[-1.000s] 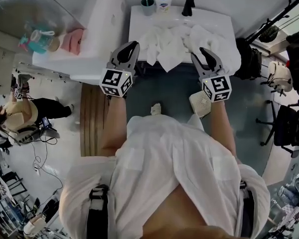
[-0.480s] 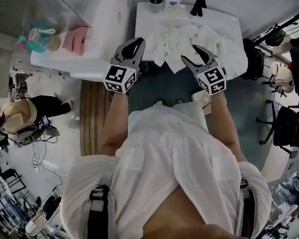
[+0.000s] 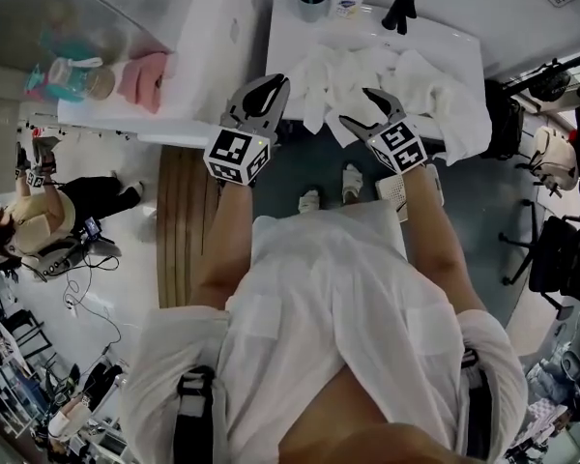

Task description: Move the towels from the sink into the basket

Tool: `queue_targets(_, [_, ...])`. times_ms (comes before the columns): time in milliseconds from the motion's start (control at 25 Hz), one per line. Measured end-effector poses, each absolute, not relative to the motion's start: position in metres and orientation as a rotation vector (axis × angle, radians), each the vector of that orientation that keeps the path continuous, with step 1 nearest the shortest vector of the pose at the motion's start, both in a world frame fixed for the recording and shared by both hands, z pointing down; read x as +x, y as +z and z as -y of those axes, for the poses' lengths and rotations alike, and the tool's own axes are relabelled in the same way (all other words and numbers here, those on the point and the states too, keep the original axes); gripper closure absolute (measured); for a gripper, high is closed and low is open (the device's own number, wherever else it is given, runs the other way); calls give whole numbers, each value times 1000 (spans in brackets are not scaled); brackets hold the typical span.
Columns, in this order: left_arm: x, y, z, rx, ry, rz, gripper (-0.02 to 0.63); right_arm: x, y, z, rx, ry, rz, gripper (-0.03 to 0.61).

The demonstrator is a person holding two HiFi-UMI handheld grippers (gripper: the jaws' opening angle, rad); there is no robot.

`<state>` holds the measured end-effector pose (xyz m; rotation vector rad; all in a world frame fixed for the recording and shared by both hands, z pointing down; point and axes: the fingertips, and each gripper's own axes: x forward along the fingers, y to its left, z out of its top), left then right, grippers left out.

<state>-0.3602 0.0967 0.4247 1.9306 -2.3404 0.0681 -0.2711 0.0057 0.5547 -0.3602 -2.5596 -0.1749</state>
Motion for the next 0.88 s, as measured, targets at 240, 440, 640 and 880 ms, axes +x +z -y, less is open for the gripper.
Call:
queue_targets(240, [-370, 435, -87, 1890, 60, 2354, 585, -281, 585, 1, -437, -192, 2489, 241])
queue_targets(440, [-373, 444, -81, 1863, 79, 2348, 586, -287, 612, 5, -445, -180, 2430, 235])
queue_targets(640, [-376, 452, -79, 1837, 90, 2344, 586, -297, 631, 7, -463, -198, 2384, 235])
queue_targets(880, [-379, 455, -78, 1818, 117, 2348, 584, -317, 644, 2, -498, -168, 2337, 232])
